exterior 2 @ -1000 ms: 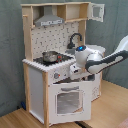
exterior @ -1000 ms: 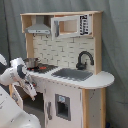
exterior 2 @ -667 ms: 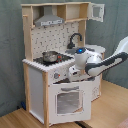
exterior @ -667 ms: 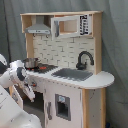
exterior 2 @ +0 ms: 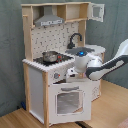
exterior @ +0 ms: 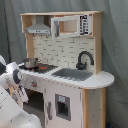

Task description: Play with the kitchen

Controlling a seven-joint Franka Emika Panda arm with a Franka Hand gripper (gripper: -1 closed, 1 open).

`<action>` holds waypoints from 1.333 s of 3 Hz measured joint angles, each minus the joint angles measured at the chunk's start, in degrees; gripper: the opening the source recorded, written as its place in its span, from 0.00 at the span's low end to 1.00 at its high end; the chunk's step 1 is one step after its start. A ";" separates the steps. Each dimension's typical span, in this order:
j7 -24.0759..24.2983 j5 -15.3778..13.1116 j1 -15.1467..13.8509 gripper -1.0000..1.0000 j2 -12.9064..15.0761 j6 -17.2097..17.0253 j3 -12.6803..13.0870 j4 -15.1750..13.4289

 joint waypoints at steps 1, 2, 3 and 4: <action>4.43 1.40 -0.02 0.00 -0.01 3.34 2.79 -0.18; 8.87 2.21 0.00 0.00 -0.01 6.40 4.94 -0.17; 14.08 2.24 0.27 0.00 -0.01 9.60 6.05 -0.11; 19.08 2.24 1.53 0.00 -0.01 12.11 6.55 -0.11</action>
